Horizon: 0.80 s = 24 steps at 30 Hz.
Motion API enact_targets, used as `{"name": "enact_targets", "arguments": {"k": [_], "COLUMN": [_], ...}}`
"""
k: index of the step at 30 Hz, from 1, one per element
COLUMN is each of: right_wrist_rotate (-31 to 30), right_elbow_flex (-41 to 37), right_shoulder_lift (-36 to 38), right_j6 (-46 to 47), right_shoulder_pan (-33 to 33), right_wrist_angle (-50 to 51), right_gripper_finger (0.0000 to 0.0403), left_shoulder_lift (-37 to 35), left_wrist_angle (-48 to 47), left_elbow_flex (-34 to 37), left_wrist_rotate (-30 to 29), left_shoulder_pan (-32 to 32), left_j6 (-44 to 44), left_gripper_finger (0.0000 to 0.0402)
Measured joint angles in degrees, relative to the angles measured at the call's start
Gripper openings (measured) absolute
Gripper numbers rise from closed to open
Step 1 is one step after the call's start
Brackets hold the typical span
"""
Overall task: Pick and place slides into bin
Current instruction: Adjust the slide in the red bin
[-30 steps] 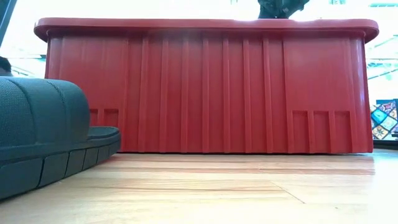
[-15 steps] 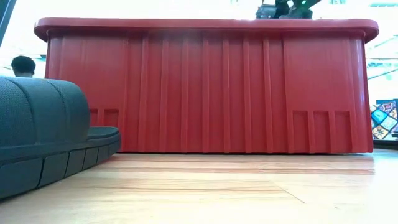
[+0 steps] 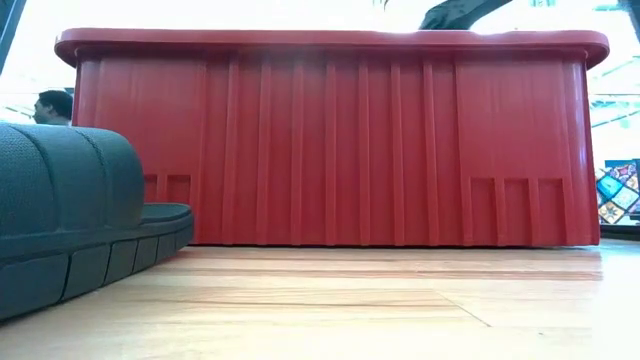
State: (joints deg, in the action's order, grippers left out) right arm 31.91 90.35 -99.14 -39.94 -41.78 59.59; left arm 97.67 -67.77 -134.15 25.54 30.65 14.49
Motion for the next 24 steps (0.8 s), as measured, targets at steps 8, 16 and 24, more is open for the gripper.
{"name": "enact_targets", "arguments": {"k": [8,16,24], "right_wrist_rotate": [1.54,0.23,1.42], "right_elbow_flex": [11.27,10.95,10.92], "right_shoulder_lift": [-6.23,-9.58,-14.50], "right_j6": [-4.29,-6.83,-5.95], "right_shoulder_pan": [-1.66,-2.01,-2.01], "right_wrist_angle": [11.69,13.90,18.62], "right_gripper_finger": [0.0156,0.0155,0.0146], "left_shoulder_lift": [0.00,0.02,0.02], "left_wrist_angle": [-0.22,-1.60,-4.12], "left_elbow_flex": [0.00,0.00,0.00], "left_wrist_rotate": [0.00,0.01,1.76], "left_shoulder_pan": [0.00,0.00,0.00], "left_j6": [1.94,5.04,7.18], "left_gripper_finger": [0.0191,0.0191,0.0191]}}
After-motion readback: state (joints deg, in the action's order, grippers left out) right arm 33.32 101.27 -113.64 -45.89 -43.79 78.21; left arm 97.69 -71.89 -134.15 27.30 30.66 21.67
